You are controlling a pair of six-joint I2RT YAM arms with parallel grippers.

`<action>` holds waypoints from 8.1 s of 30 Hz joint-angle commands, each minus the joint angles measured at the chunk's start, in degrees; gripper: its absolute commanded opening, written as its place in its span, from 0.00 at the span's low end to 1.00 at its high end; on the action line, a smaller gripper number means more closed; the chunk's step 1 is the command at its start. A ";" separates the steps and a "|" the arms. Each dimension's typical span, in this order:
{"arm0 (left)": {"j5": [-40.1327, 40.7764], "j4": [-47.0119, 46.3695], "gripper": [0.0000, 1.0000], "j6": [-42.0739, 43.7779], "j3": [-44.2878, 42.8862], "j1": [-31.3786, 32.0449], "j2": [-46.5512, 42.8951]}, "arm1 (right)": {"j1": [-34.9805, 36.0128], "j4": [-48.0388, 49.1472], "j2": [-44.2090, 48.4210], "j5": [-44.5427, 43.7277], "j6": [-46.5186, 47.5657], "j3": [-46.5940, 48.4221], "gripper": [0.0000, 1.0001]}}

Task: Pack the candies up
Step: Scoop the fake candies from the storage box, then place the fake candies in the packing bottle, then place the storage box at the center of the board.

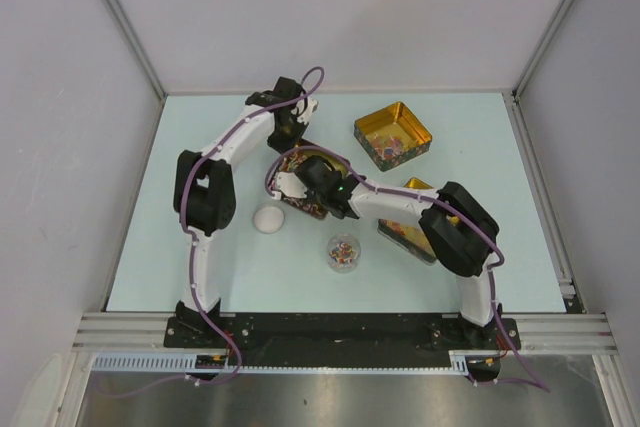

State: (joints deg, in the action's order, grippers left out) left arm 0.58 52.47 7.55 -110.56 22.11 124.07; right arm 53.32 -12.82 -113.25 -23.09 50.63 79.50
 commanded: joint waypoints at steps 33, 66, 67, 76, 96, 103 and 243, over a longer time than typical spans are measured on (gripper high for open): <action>-3.30 0.18 0.00 -1.58 -1.06 1.09 -2.26 | -9.46 8.42 7.25 28.01 -15.21 -8.84 0.00; -0.93 0.53 0.00 -1.40 -1.06 0.65 -1.02 | -15.17 15.37 16.66 38.30 -16.09 -18.59 0.00; -0.93 0.53 0.00 -1.49 -0.97 0.57 -1.02 | -15.52 15.11 16.83 38.64 -16.00 -18.68 0.00; 1.18 0.44 0.00 -1.31 -0.36 0.39 -1.46 | -16.76 9.93 25.87 42.33 -14.69 -21.41 0.00; 1.88 0.44 0.00 -1.14 -0.35 0.39 -1.64 | -15.44 -27.51 46.53 39.80 -3.79 -21.41 0.00; 2.06 0.18 0.00 -1.14 0.00 0.39 -2.08 | -10.79 -33.23 48.91 31.02 -2.64 -21.41 0.00; 9.88 2.38 0.30 -3.51 -20.83 -26.94 14.62 | -26.25 -14.78 47.07 2.43 -13.89 -17.63 0.00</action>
State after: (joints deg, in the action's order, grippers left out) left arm 9.13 55.79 4.47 -128.86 -4.27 140.62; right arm 28.91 -26.65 -69.71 -22.46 39.90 59.90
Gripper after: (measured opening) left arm 0.298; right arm 0.325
